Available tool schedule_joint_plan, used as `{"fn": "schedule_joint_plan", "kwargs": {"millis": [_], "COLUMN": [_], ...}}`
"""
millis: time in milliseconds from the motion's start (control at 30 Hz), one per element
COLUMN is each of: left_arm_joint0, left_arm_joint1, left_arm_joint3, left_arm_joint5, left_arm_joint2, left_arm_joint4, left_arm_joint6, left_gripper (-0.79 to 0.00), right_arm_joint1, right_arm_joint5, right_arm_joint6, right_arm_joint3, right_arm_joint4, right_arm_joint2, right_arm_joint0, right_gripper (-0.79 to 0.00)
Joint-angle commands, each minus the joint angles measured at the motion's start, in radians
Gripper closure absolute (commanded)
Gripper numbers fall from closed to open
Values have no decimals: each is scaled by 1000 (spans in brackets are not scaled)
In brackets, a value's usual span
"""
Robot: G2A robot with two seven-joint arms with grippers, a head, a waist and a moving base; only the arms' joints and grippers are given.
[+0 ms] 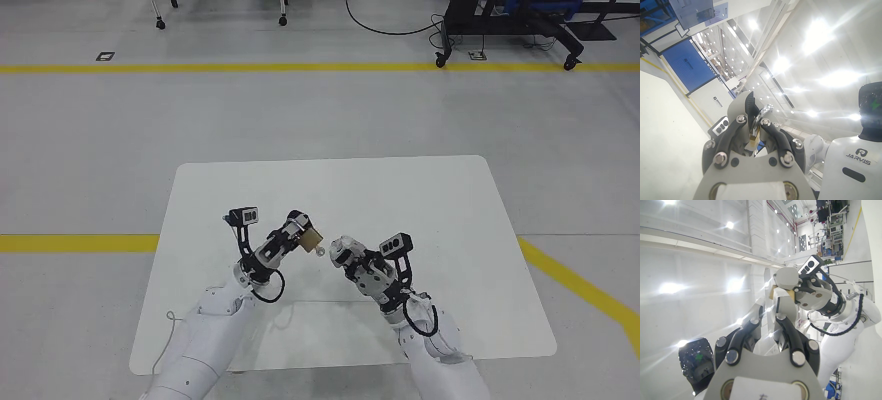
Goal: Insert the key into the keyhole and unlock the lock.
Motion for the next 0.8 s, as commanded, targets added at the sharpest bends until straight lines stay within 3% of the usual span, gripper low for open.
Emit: {"fn": "schedule_joint_plan", "kwargs": {"millis": [0,100,300,533,767], "left_arm_joint0": [-4,-13,-63,-156,-241], "left_arm_joint1": [6,17,31,16,-14], "left_arm_joint3": [-4,-9,-16,-2,105], "left_arm_joint5": [31,101,383,650,737], "left_arm_joint2": [-8,-17,16,144,240], "left_arm_joint4": [29,117,438,709,783], "left_arm_joint6": [-1,-5,52,61,88], "left_gripper": [0,0,0,0,0], "right_arm_joint1": [5,14,14,14,14], "right_arm_joint5": [-34,-116,-116,-116,-116], "right_arm_joint6": [-11,-42,-42,-42,-42], "right_arm_joint3": [-39,-102,-102,-102,-102], "right_arm_joint4": [-24,-118,-118,-118,-118], "right_arm_joint2": [25,74,74,74,74], "right_arm_joint0": [-29,-75,-75,-75,-75], "right_gripper": [-785,-785,-785,-785,-785]}}
